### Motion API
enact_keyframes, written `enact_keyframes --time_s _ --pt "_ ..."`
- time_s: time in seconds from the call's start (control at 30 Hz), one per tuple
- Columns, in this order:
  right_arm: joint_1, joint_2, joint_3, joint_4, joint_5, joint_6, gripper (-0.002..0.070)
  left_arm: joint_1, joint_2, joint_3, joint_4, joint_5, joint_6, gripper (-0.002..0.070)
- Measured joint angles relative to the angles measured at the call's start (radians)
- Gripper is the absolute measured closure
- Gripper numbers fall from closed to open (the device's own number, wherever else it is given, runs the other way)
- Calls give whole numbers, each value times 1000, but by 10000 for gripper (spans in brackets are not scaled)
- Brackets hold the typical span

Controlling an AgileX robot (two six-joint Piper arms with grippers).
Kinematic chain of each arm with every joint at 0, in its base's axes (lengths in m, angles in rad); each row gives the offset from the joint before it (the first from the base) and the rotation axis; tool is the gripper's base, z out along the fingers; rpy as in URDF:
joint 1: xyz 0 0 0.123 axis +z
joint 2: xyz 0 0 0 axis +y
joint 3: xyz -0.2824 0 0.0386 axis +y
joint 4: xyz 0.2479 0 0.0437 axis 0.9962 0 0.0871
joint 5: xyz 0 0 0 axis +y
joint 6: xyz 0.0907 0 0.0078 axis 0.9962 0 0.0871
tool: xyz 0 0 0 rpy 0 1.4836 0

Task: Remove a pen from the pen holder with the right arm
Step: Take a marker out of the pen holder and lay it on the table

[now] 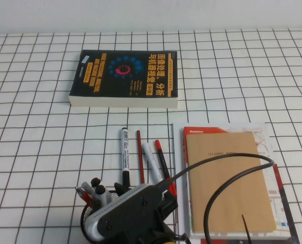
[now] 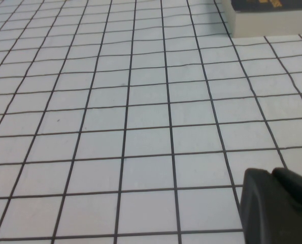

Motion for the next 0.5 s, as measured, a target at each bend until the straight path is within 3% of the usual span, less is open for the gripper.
enact_keyframes --time_s 0.2,0.5 --pt "0 23 -21 5 0 0 337 0 0 0 0 0 0 680" --pt "0 29 -36 5 2 0 500 0 0 0 0 0 0 680"
